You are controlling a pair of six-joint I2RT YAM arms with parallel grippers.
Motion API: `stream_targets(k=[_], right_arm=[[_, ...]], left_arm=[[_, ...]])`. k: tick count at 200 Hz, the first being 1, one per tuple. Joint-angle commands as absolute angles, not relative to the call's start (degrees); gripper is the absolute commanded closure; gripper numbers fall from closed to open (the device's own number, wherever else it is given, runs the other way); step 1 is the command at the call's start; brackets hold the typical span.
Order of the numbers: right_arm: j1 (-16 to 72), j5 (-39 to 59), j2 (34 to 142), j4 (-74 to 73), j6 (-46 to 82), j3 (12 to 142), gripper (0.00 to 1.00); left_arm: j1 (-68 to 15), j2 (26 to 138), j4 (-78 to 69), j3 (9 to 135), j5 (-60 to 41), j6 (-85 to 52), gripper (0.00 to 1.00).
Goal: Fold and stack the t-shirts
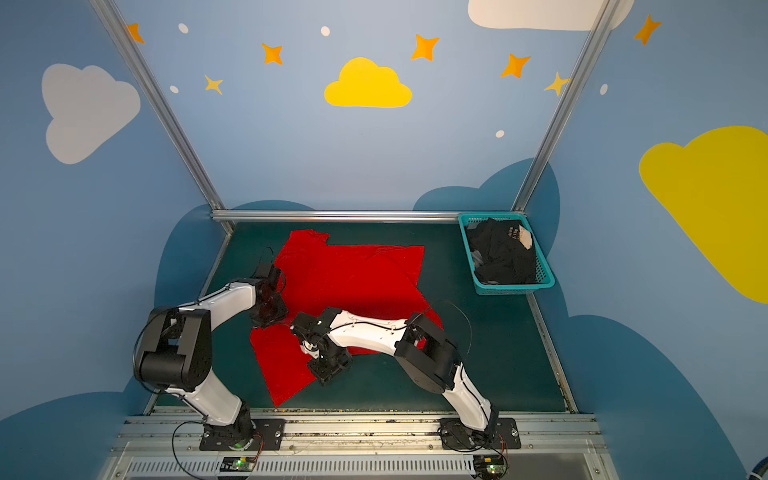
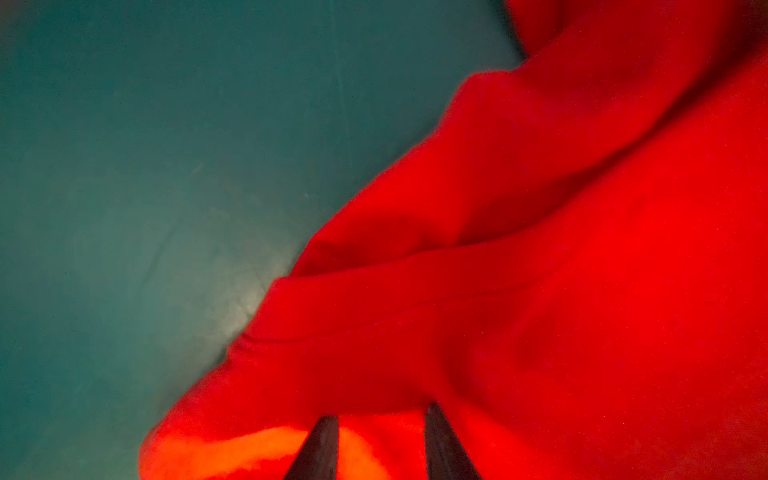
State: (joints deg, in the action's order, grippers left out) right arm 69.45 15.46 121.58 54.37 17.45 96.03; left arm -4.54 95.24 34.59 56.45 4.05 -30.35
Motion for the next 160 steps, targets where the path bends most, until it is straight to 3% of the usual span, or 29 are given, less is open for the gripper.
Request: stream_targets(k=[1, 46, 61, 79, 93, 105, 121, 160], right_arm=[[68.0, 16.4, 114.2, 55.6, 16.5, 95.9, 0.50], [56.2, 15.3, 103.8, 54.0, 13.9, 92.7, 0.42], [49.6, 14.6, 102.5, 52.6, 12.8, 92.0, 0.43], [41.1, 14.7, 103.8, 50.6, 12.2, 93.1, 0.54], [35.2, 14.6, 107.0, 50.2, 12.3, 96.1, 0.71], [30.7, 14.3, 110.9, 50.5, 12.4, 99.9, 0.74], [25.8, 13.9, 116.8, 51.1, 12.6, 105.6, 0.65], [17.6, 10.4, 133.5, 57.7, 13.7, 124.7, 0.55]], left_arm=[[-4.5, 90.0, 37.6, 59.5, 3.2, -29.3, 0.57], [-4.6, 85.9, 41.6, 67.1, 1.9, -26.8, 0.38], [-4.6, 86.9, 41.7, 69.8, 2.1, -26.6, 0.38], [-4.5, 89.8, 41.9, 73.3, 1.1, -26.2, 0.40], [-4.6, 92.6, 42.3, 76.0, 0.8, -26.1, 0.49], [-4.6, 95.0, 42.8, 78.3, 0.1, -25.9, 0.55], [-4.6, 97.7, 42.8, 80.7, -1.8, -26.1, 0.59], [-7.1, 101.3, 41.6, 82.4, -6.2, -27.3, 0.61]])
